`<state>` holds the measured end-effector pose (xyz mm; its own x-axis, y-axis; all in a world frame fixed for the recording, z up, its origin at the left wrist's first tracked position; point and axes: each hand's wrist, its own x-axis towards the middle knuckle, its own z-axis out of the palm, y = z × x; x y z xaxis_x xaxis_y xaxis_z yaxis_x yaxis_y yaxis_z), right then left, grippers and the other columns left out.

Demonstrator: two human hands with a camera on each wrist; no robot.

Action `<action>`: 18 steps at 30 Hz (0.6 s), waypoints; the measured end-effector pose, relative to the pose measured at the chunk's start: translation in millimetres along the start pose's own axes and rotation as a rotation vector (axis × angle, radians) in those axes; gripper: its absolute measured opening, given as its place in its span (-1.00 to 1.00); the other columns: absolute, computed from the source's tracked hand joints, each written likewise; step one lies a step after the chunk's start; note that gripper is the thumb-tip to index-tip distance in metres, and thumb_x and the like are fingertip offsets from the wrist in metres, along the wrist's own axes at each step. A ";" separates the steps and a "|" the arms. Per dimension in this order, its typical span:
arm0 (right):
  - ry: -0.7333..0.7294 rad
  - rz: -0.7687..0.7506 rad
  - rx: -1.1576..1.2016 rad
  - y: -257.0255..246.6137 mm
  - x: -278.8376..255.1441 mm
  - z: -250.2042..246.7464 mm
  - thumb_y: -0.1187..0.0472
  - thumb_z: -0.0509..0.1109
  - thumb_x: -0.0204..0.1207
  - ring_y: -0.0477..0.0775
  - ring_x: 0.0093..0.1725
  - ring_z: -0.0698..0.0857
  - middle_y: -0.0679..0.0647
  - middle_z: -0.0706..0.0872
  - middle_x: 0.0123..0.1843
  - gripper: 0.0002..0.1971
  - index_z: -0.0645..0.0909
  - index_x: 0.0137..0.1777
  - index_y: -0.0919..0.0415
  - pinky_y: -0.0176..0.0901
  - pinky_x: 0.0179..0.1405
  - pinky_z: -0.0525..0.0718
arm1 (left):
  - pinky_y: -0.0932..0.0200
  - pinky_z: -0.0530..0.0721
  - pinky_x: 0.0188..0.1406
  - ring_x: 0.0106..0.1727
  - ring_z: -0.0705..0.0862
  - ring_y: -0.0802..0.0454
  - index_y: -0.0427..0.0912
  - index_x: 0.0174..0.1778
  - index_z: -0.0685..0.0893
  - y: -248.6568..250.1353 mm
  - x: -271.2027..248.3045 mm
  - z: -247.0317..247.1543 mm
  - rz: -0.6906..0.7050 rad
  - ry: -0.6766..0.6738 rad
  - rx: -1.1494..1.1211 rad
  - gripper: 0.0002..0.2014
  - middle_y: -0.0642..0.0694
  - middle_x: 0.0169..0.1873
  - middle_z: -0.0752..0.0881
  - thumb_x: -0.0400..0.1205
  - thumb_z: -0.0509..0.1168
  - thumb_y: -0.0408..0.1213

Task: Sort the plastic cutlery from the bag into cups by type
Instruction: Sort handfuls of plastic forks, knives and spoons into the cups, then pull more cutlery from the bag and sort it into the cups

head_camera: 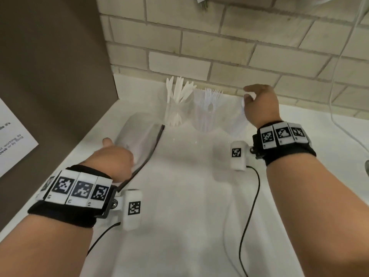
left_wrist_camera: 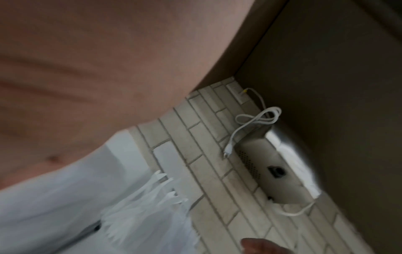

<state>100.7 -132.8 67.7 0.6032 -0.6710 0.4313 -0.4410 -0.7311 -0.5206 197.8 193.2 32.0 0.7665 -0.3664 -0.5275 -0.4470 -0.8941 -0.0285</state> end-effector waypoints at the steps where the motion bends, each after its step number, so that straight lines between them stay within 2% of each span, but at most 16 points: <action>1: -0.056 -0.034 0.003 -8.7 -11.9 0.3 0.25 0.27 0.62 0.15 0.28 0.64 0.18 0.58 0.40 -0.72 0.66 0.27 0.20 -0.27 0.27 0.45 | 0.07 0.63 0.23 0.02 0.60 -0.06 0.06 0.13 0.65 -0.2 -10.5 -1.8 0.061 -0.031 0.017 -0.72 -0.12 0.14 0.29 0.55 0.21 -0.29; 2: -0.146 -0.061 0.011 -17.2 -26.2 1.0 0.23 0.31 0.60 0.10 0.20 0.68 0.12 0.64 0.33 -0.75 0.68 0.23 0.17 -0.30 0.20 0.48 | 0.14 0.63 0.16 -0.02 0.56 0.05 0.07 0.11 0.66 -0.6 -20.0 -3.3 0.127 -0.052 0.026 -0.74 -0.06 0.07 0.36 0.56 0.21 -0.27; 4: -0.409 -0.106 0.056 -32.1 -59.8 2.4 0.19 0.41 0.55 -0.07 -0.02 0.72 -0.03 0.74 0.14 -0.81 0.72 0.14 0.08 -0.35 0.04 0.51 | 0.28 0.59 -0.13 -0.18 0.52 0.21 0.09 -0.04 0.69 -1.0 -36.0 -5.6 0.255 -0.068 -0.018 -0.82 0.08 -0.11 0.53 0.53 0.25 -0.23; 5: -0.560 -0.130 0.088 -37.6 -76.7 2.5 0.20 0.47 0.50 -0.19 -0.15 0.70 -0.07 0.76 0.04 -0.84 0.74 0.07 0.04 -0.40 -0.04 0.51 | 0.31 0.55 -0.28 -0.30 0.54 0.22 0.07 -0.14 0.70 -1.2 -41.9 -6.6 0.303 -0.073 -0.068 -0.88 0.13 -0.23 0.60 0.51 0.28 -0.21; 7: -0.823 -0.187 0.097 -43.6 -106.5 4.1 0.19 0.56 0.40 -0.39 -0.32 0.63 -0.09 0.77 -0.07 -0.85 0.75 -0.05 0.00 -0.55 -0.18 0.49 | 0.28 0.52 -0.40 -0.45 0.54 0.14 -0.01 -0.29 0.68 -1.2 -44.4 -5.2 0.354 -0.148 -0.286 -0.92 0.13 -0.45 0.62 0.48 0.32 -0.27; 9: -0.958 -0.174 0.073 -43.7 -128.4 9.8 0.10 0.65 0.29 -0.43 -0.27 0.60 -0.11 0.71 0.03 -0.72 0.69 -0.02 -0.07 -0.57 -0.16 0.47 | 0.25 0.51 -0.46 -0.49 0.53 0.07 -0.12 -0.34 0.63 3.8 -41.8 -0.6 0.369 -0.254 -0.609 -0.84 0.00 -0.50 0.58 0.48 0.25 -0.44; 11: -0.919 -0.127 0.082 -42.0 -139.5 21.0 0.01 0.69 0.20 -0.30 -0.09 0.59 -0.10 0.61 0.10 -0.57 0.61 0.02 -0.06 -0.40 -0.07 0.48 | 0.31 0.41 -0.57 -0.57 0.47 0.06 -0.20 -0.27 0.59 12.5 -37.3 7.0 0.357 -0.292 -0.818 -0.77 -0.07 -0.52 0.52 0.47 0.12 -0.60; 13: -0.774 -0.106 0.130 -44.4 -144.0 28.7 -0.03 0.71 0.16 -0.13 -0.05 0.60 -0.07 0.61 0.01 -0.53 0.55 -0.04 0.03 -0.34 -0.13 0.49 | 0.27 0.39 -0.56 -0.52 0.47 0.04 -0.23 -0.21 0.60 21.9 -26.5 17.6 0.372 -0.258 -0.871 -0.73 -0.13 -0.43 0.52 0.48 0.06 -0.63; 14: -0.682 -0.091 0.139 -45.7 -143.7 29.8 -0.02 0.71 0.16 -0.10 -0.08 0.59 -0.06 0.59 -0.02 -0.51 0.52 -0.04 0.05 -0.35 -0.19 0.48 | 0.22 0.47 -0.49 -0.44 0.52 0.01 -0.19 -0.20 0.62 25.6 -19.9 22.5 0.383 -0.205 -0.833 -0.73 -0.14 -0.35 0.57 0.53 0.08 -0.60; 15: -0.580 -0.082 0.144 -46.4 -142.3 29.6 0.02 0.70 0.18 -0.08 -0.12 0.57 -0.06 0.55 0.00 -0.49 0.49 0.00 0.06 -0.36 -0.22 0.48 | 0.17 0.60 -0.33 -0.32 0.61 -0.04 -0.15 -0.17 0.64 28.1 -13.7 26.2 0.391 -0.143 -0.773 -0.74 -0.13 -0.27 0.64 0.59 0.11 -0.53; 17: -0.447 -0.093 0.167 -47.1 -137.8 25.4 0.16 0.65 0.28 -0.04 -0.11 0.60 -0.04 0.44 0.23 -0.41 0.45 0.26 -0.03 -0.30 -0.08 0.56 | 0.08 0.71 0.04 -0.07 0.74 -0.11 -0.12 -0.12 0.74 30.9 -4.7 27.8 0.415 -0.102 -0.711 -0.75 -0.08 -0.11 0.78 0.60 0.16 -0.46; 18: -0.441 -0.124 0.148 -47.2 -134.5 23.4 0.23 0.60 0.35 -0.04 -0.06 0.64 -0.04 0.34 0.38 -0.33 0.39 0.40 -0.11 -0.25 0.04 0.61 | 0.09 0.70 0.08 -0.03 0.74 -0.09 -0.08 -0.14 0.75 30.8 -0.4 27.8 0.427 -0.083 -0.661 -0.72 -0.03 -0.12 0.80 0.59 0.16 -0.45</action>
<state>55.9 -5.2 17.1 0.8838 -0.4397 0.1601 -0.2674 -0.7554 -0.5983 170.9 173.0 7.7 0.5422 -0.7150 -0.4414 -0.3081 -0.6579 0.6872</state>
